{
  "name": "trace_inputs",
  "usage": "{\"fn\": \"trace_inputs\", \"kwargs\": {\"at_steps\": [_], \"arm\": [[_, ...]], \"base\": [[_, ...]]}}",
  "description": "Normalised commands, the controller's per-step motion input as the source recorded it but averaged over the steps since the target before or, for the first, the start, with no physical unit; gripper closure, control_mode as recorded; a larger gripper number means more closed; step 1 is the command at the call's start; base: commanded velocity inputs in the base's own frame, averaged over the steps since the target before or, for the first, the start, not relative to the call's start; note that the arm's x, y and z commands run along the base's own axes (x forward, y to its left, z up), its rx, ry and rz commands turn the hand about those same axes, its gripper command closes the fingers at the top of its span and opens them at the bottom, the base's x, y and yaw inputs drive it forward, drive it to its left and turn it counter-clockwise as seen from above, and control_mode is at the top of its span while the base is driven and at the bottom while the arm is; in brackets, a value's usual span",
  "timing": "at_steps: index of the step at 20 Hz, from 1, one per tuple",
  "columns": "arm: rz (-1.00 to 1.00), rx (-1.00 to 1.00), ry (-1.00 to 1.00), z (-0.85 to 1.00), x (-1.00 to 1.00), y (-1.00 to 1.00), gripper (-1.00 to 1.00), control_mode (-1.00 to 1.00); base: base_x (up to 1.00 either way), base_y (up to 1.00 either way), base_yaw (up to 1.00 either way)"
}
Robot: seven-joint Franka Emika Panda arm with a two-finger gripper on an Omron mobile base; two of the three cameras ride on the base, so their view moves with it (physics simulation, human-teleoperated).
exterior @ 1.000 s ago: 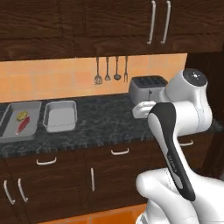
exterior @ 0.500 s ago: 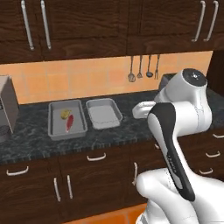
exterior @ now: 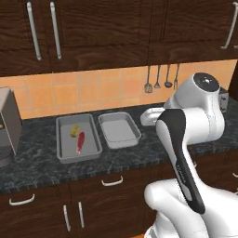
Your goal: Place one potato and one steak in each tupperware on the nearby counter, to pack two identical lunches.
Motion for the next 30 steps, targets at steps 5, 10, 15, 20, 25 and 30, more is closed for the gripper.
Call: {"fn": "trace_inputs", "kwargs": {"at_steps": [5, 10, 15, 20, 25, 30], "arm": [[0.03, -0.04, 0.03, -0.11, 0.19, 0.03, 1.00, -1.00], [0.17, -0.06, 0.13, -0.78, 0.34, 0.04, 1.00, -1.00], [0.20, -0.07, 0.19, -0.84, 0.97, 0.03, 1.00, -1.00], [0.08, -0.02, 0.01, -0.42, 0.93, 0.00, 1.00, -1.00], [0.08, -0.01, 0.00, -0.47, 0.87, 0.03, 1.00, -1.00], [0.07, -0.12, 0.00, -0.60, 0.81, 0.31, 1.00, -1.00]], "base": [[0.41, 0.06, 0.00], [0.00, 0.00, 0.00], [0.00, 0.00, 0.00], [0.00, 0.00, 0.00], [0.00, 0.00, 0.00], [0.00, 0.00, 0.00]]}}
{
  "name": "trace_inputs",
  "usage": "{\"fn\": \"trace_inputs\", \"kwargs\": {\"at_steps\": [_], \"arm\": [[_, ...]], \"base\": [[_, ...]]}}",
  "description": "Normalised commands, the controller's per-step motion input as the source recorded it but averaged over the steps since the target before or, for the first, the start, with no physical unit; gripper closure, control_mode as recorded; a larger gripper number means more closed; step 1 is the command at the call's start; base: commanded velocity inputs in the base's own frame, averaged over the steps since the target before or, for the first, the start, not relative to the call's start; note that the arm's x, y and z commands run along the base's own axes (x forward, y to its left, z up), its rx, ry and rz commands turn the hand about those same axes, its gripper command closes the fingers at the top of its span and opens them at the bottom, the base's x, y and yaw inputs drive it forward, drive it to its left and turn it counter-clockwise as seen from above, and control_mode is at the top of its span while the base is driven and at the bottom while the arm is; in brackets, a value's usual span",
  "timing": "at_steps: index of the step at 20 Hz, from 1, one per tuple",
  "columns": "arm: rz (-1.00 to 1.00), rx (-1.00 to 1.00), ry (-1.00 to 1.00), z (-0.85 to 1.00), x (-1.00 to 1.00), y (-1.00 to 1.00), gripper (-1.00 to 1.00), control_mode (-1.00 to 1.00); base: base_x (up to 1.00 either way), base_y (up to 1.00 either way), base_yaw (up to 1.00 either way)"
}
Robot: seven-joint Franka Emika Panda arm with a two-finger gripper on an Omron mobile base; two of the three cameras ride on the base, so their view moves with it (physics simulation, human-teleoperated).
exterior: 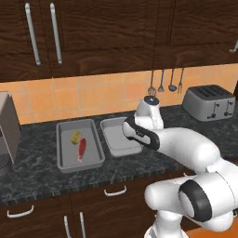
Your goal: Place one potato and one steak in each tupperware on the nearby counter, to pack two identical lunches.
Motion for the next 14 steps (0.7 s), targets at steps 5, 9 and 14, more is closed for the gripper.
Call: {"fn": "trace_inputs", "kwargs": {"at_steps": [5, 9, 14], "arm": [[0.00, -0.06, -0.03, -0.44, 0.67, 0.38, 1.00, -1.00], [0.00, 0.00, -0.03, -0.19, 0.62, 0.14, -1.00, -1.00], [0.00, -0.01, -0.04, -0.04, 0.69, 0.00, -1.00, -1.00]], "base": [[0.00, 0.00, 0.00], [0.00, 0.00, 0.00], [0.00, 0.00, 0.00]]}}
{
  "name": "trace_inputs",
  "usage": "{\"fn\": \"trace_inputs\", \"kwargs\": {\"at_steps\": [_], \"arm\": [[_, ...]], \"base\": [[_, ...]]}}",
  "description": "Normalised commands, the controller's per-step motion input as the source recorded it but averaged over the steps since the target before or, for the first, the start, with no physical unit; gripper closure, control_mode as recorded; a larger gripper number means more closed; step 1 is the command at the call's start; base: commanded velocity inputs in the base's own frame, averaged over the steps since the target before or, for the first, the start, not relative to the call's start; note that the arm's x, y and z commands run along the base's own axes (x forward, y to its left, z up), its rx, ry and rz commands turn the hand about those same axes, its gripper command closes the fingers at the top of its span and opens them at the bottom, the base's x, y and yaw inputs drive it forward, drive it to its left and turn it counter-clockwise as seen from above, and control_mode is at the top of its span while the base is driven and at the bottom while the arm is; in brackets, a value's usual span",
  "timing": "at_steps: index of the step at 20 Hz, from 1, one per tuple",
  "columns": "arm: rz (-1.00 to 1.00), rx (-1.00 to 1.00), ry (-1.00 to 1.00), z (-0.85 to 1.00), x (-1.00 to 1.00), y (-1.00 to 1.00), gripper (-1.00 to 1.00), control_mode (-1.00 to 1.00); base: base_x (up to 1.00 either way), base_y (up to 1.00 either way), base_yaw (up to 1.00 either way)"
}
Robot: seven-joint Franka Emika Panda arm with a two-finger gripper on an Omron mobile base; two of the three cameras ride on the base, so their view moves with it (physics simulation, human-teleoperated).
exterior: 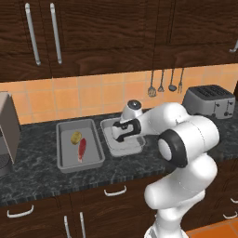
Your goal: Place one potato and one steak in each tupperware on the nearby counter, to pack two identical lunches.
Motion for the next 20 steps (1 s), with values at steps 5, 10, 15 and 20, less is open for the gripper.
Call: {"fn": "trace_inputs", "kwargs": {"at_steps": [5, 10, 15, 20], "arm": [[0.03, -0.02, -0.02, -0.06, 0.57, 0.00, -1.00, -1.00], [0.01, 0.01, -0.02, 0.17, -0.16, 0.00, -1.00, -1.00], [0.00, 0.21, 0.00, 0.73, -0.67, -0.04, -1.00, -1.00], [0.06, -0.02, 0.00, 0.95, -0.52, -0.27, -1.00, -1.00]], "base": [[0.00, 0.00, 0.00], [0.00, 0.00, 0.00], [0.00, 0.00, 0.00], [0.00, 0.00, 0.00]]}}
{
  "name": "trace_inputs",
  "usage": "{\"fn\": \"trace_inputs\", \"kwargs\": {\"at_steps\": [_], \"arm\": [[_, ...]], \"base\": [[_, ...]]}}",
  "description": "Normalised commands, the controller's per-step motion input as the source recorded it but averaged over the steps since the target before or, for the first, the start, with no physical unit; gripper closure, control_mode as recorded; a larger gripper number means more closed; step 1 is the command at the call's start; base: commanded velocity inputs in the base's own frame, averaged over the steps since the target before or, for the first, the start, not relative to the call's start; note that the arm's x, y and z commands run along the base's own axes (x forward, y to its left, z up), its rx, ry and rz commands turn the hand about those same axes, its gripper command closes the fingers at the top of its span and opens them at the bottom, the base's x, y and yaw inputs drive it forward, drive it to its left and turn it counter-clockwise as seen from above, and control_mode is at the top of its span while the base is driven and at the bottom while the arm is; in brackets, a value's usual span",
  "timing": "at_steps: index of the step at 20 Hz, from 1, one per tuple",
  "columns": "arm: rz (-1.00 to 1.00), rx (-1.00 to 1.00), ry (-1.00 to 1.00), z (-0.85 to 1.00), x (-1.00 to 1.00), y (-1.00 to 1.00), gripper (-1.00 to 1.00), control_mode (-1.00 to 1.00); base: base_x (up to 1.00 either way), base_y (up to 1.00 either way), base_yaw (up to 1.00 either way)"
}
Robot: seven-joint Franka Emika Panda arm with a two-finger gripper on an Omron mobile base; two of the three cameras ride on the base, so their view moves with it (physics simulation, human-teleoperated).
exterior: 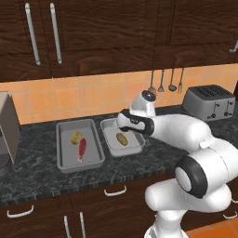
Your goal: Place one potato and one steak in each tupperware on the nearby counter, to pack two identical lunches.
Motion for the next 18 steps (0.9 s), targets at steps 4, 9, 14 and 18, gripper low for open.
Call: {"fn": "trace_inputs", "kwargs": {"at_steps": [4, 9, 14, 18], "arm": [[0.16, -0.28, 0.03, 0.54, -0.96, -0.21, -1.00, -1.00], [0.01, -0.08, 0.08, 0.30, -0.86, -0.20, -1.00, -1.00], [-0.13, 0.00, 0.04, 0.34, -0.68, -0.22, -1.00, -1.00], [-0.32, -0.01, -0.07, 0.22, -0.60, -0.23, -1.00, -1.00]], "base": [[0.00, 0.00, 0.00], [0.00, 0.00, 0.00], [0.00, 0.00, 0.00], [0.00, 0.00, 0.00]]}}
